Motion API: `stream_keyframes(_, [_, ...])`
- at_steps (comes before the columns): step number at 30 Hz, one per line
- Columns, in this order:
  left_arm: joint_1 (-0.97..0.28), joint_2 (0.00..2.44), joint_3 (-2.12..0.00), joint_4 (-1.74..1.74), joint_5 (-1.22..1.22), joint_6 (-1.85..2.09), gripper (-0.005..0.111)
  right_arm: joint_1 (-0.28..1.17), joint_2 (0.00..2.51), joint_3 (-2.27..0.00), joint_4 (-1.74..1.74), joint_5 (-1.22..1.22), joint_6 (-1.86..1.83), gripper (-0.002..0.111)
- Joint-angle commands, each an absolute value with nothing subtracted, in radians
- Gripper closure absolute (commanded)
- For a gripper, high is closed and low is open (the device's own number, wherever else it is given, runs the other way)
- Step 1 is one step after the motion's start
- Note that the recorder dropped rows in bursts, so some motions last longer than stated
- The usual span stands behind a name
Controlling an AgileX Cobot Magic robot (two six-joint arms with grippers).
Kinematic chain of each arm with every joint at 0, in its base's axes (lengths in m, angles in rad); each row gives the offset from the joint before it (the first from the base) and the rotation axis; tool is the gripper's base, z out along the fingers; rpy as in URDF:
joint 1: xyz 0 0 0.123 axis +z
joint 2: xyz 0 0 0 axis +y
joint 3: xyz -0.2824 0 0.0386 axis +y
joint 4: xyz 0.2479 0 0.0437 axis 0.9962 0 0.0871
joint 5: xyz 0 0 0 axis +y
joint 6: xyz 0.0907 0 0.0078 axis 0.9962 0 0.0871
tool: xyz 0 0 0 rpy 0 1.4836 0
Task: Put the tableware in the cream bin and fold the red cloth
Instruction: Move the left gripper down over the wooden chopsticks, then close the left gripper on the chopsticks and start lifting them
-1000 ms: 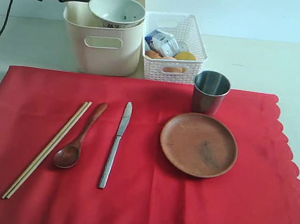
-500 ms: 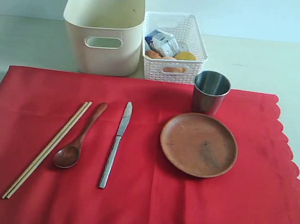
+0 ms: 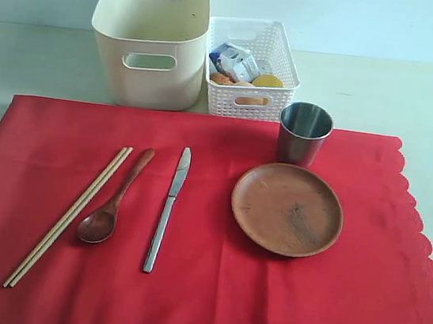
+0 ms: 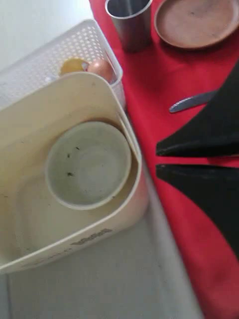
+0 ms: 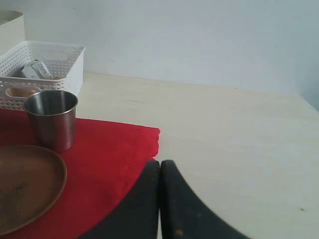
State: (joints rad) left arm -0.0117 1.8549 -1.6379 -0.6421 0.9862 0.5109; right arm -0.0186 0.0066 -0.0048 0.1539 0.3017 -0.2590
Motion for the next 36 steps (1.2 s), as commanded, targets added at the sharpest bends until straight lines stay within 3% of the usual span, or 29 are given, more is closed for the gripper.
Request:
stream_keyframes(1, [-0.01, 1.81, -1.49, -0.599, 0.944, 0.513, 0.107, -0.023, 0.0, 0.0, 0.158, 0.3, -0.261, 0.108])
stream_keyframes(8, [-0.044, 1.809, -1.291, -0.609, 0.835, 0.612, 0.105, -0.023, 0.0, 0.0, 0.158, 0.3, -0.261, 0.108])
stream_keyframes(17, [-0.162, 1.828, -1.246, -0.596, 0.774, 0.702, 0.078, -0.023, 0.0, 0.0, 0.158, 0.3, -0.261, 0.108])
stream_keyframes(36, [-0.267, 1.959, -1.242, -0.557, 0.769, 0.7, 0.078, -0.023, 0.0, 0.0, 0.162, 0.3, -0.261, 0.108])
